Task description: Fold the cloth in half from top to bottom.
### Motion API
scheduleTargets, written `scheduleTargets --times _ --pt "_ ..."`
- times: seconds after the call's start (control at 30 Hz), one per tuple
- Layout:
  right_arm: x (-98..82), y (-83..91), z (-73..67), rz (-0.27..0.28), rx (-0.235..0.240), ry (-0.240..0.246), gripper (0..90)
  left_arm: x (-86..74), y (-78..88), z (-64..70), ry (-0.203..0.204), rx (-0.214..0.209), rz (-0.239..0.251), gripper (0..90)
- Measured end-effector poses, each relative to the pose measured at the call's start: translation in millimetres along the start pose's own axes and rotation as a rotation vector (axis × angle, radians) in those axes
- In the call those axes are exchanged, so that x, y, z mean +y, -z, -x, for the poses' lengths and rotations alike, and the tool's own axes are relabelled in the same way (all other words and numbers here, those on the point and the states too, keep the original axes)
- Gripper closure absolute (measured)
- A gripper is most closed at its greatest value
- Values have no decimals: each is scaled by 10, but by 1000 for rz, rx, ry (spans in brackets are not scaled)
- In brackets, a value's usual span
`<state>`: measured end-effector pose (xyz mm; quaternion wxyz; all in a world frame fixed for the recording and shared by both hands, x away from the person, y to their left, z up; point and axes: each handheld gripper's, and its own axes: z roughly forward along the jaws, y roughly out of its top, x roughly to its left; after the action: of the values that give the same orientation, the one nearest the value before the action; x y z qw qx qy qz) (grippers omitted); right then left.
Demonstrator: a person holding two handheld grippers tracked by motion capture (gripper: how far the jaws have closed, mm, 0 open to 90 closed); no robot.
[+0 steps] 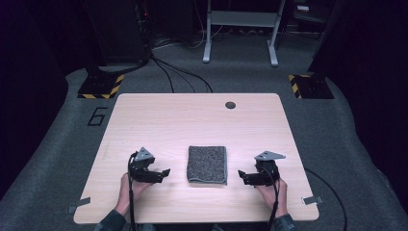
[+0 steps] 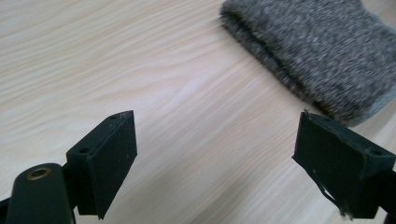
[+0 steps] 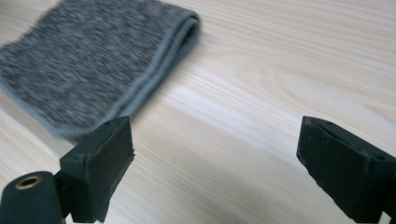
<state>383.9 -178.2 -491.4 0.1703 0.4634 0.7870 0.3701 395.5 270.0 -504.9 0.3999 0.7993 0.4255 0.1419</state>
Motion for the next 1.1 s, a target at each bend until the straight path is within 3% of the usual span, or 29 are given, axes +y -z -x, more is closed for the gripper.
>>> scheduleTargets --times 0.27,0.33,0.47,0.67,0.83,0.87,1.03,1.1 --pt "-301 191 339 -8 -91 -67 111 -223 178 -250 57 95 -12 128" --pt "-323 205 365 -13 -100 -73 111 -278 220 -303 74 118 -18 127" --pt "-467 284 577 -15 -150 -119 113 -388 272 -411 97 166 -29 126" --pt "-570 313 752 -16 -183 -152 115 -452 286 -481 108 196 -27 122" --pt "-634 300 837 -12 -206 -156 115 -478 304 -499 100 225 -30 124" --pt "-651 295 856 -2 -217 -140 115 -503 294 -506 86 251 -11 126" --pt "-663 281 827 -2 -241 -126 107 -511 295 -517 99 267 -4 126" --pt "-668 278 826 2 -239 -120 106 -505 299 -513 87 271 -22 125"
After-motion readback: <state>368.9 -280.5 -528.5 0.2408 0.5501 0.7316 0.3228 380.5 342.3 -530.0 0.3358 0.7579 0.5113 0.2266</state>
